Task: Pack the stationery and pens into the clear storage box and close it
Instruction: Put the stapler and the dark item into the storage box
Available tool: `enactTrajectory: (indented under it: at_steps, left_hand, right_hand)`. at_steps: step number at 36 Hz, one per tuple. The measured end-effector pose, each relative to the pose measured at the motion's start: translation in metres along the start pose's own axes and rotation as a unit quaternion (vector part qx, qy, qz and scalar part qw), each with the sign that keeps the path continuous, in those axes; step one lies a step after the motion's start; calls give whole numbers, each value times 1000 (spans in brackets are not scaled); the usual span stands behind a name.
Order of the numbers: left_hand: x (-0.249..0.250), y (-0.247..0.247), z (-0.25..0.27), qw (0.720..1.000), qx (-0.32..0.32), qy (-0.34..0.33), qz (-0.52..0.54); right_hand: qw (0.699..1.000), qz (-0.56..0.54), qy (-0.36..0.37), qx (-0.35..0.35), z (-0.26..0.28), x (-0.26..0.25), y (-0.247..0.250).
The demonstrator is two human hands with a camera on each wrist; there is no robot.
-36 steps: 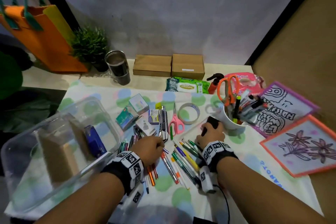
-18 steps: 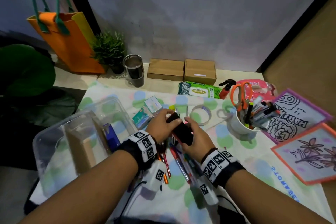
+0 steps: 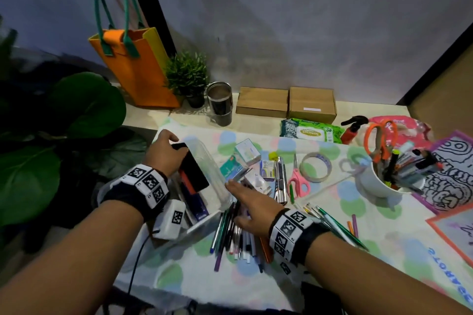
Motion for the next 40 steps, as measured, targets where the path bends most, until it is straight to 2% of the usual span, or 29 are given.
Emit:
enactTrajectory:
  at_steps: [2, 5, 9, 11, 17, 23, 26, 30, 35, 40]
  left_hand:
    - [-5, -3, -3, 999, -10, -11, -45]
    - [-10, -24, -1, 990, -70, -31, -115]
    - [-9, -57, 5, 960, -179, -55, -210]
    - [-11, -72, 7, 939, -213, -74, -258]
    - [-15, -95, 5, 891, -264, -114, -351]
    - [-25, -108, 3, 859, -295, -132, -397]
    - [-22, -115, 12, 856, -291, -153, -400]
    - [-30, -120, 13, 861, -255, -162, -409]
    - [-21, -116, 9, 886, -182, -188, -383]
    - [-19, -111, 10, 892, -197, -179, -364]
  right_hand:
    - [1000, 15, 8, -9, -1, 0, -4]
    - [999, 35, 18, -7, 0, 3, -6]
    - [999, 35, 28, -5, -2, 4, -6]
    - [999, 28, 30, -3, -4, 5, -7]
    - [1000, 10, 25, 6, -4, 8, -10]
    - [1000, 3, 27, 11, -3, 9, -9]
    - [1000, -3, 26, 10, -3, 10, -10]
    - [1000, -9, 23, 6, -2, 9, -9]
    - [1000, -9, 21, 11, -2, 7, -7]
    - [1000, -5, 17, 3, -1, 8, -6]
Point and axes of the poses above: each hand's wrist, its own z-axis away from the middle knuckle, its own y-axis out of the back of the hand, x = y × z, the point moved 6 cm from there along -z, towards the middle knuckle, and after that the axes turned 9 degrees about x, right-handed, at the moved point
